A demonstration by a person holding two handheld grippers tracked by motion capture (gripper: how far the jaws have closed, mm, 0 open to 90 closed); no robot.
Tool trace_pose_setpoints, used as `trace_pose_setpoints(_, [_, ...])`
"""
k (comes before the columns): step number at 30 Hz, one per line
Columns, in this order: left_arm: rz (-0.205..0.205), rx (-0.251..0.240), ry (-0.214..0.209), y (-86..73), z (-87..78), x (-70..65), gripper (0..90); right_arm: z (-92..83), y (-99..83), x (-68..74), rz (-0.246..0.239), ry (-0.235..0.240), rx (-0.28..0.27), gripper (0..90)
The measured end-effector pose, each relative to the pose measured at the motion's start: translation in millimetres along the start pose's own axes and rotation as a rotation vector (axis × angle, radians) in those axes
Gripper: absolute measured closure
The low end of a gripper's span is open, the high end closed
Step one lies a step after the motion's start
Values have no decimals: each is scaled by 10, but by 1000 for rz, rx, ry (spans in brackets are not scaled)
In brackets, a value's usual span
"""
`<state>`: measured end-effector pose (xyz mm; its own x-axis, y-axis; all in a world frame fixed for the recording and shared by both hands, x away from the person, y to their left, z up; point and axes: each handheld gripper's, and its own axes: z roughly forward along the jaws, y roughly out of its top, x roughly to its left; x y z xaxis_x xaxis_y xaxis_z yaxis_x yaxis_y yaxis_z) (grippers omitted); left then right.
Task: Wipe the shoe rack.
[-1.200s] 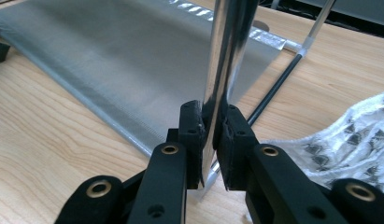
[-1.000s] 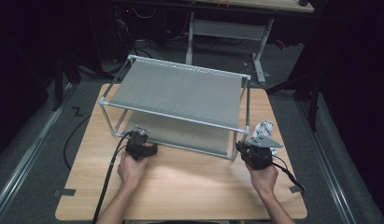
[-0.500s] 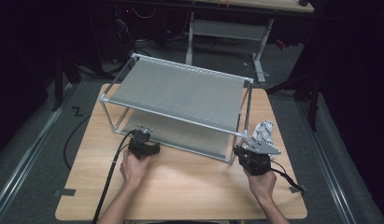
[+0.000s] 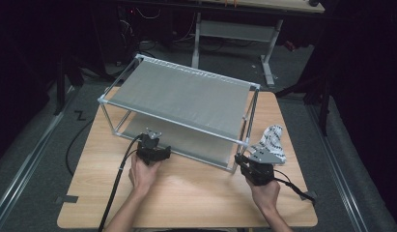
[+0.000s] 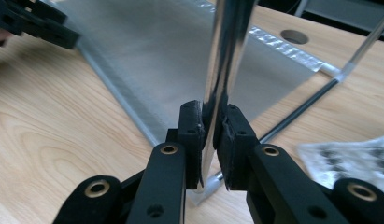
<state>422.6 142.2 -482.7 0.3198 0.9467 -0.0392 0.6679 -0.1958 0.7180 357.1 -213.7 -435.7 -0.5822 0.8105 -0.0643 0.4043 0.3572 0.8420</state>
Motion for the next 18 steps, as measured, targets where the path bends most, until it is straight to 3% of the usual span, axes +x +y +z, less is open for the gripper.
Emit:
trace_pose_setpoints(3, [6,11,-6,12,43,-42,281,3,-5,11,4,5,-1,791])
trace_pose_setpoints(6, [8,39,-11,45,98,-87,278,-14,-24,29,-7,-3,-3,705])
trace_pose_setpoints(12, [24,38,-16,101,161,-193,274,-112,-41,23,-15,-38,-22,550])
trace_pose_setpoints(18, [18,43,-23,93,192,-194,273,-245,-86,-2,-8,-21,-32,519])
